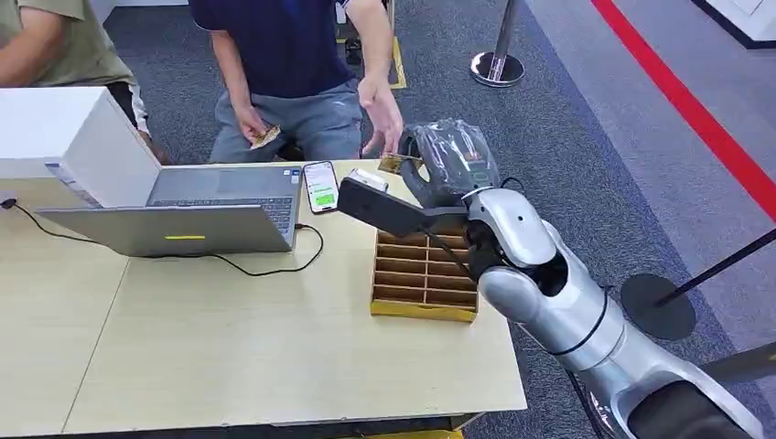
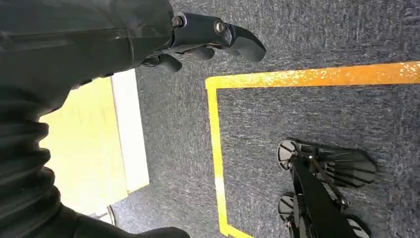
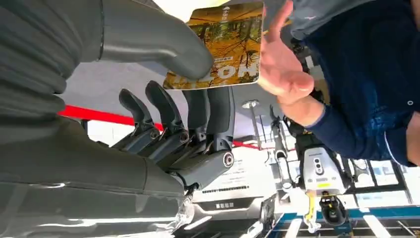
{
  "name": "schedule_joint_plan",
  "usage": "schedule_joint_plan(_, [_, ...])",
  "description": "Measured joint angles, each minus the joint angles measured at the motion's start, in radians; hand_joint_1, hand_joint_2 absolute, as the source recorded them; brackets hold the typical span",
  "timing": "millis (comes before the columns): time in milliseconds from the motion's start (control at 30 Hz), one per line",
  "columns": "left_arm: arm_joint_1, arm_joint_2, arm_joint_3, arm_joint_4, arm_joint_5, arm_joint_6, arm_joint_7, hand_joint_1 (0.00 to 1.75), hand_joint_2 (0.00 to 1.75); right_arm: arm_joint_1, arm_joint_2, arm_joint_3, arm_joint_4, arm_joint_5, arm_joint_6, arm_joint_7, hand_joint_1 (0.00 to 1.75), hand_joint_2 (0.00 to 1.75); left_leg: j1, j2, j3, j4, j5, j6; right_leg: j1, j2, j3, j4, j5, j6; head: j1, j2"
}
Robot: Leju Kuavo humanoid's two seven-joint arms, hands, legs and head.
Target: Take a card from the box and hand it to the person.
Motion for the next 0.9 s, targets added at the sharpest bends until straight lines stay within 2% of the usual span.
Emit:
schedule_joint_plan(100, [0.000,0.000,0.000,0.000,-0.006,-0.006,-0.001,0.00,1.75,0.000,0.000,0.000,0.001,-0.015,-0.026,-0.033,1.45,1.75,0.000,0.000,0.000,0.000,0.000,0.000,0.000,0.000,0.000,0.000,0.000,0.000,0.000,0.000])
schedule_joint_plan(200, [-0.001,0.001,0.000,0.000,-0.019,-0.016,-0.008,0.00,1.75,0.000,0.002,0.002,0.015,-0.008,-0.084,-0.091,1.45,1.75,0.000,0.000,-0.001,0.000,0.000,0.000,0.000,0.000,0.000,0.000,0.000,0.000,0.000,0.000])
schedule_joint_plan(400, [-0.001,0.007,-0.001,0.000,-0.058,-0.038,-0.031,0.00,1.75,0.012,0.024,-0.018,0.098,0.076,-0.324,-0.253,1.45,1.75,0.000,0.000,-0.001,0.000,0.000,0.000,0.000,0.000,0.000,0.000,0.000,0.000,0.000,0.000])
schedule_joint_plan(467, [-0.002,0.010,-0.001,0.000,-0.065,-0.044,-0.036,0.00,1.75,0.021,0.035,-0.039,0.129,0.102,-0.381,-0.290,1.45,1.75,0.000,0.000,-0.001,0.000,0.000,0.000,0.000,0.000,0.000,0.000,0.000,0.000,0.000,0.000])
schedule_joint_plan(633, [-0.002,0.012,-0.001,0.000,-0.071,-0.047,-0.033,0.00,1.75,0.044,0.051,-0.076,0.167,0.132,-0.421,-0.314,1.45,1.75,0.000,0.000,-0.001,0.000,0.000,0.000,0.000,0.000,0.000,0.000,0.000,0.000,0.000,0.000])
schedule_joint_plan(900, [-0.002,0.012,-0.003,0.000,-0.074,-0.048,-0.033,0.00,1.75,0.065,0.065,-0.106,0.205,0.138,-0.421,-0.319,1.45,1.75,0.000,0.000,-0.001,0.000,0.000,0.000,0.000,0.000,0.000,0.000,0.000,0.000,0.000,0.000])
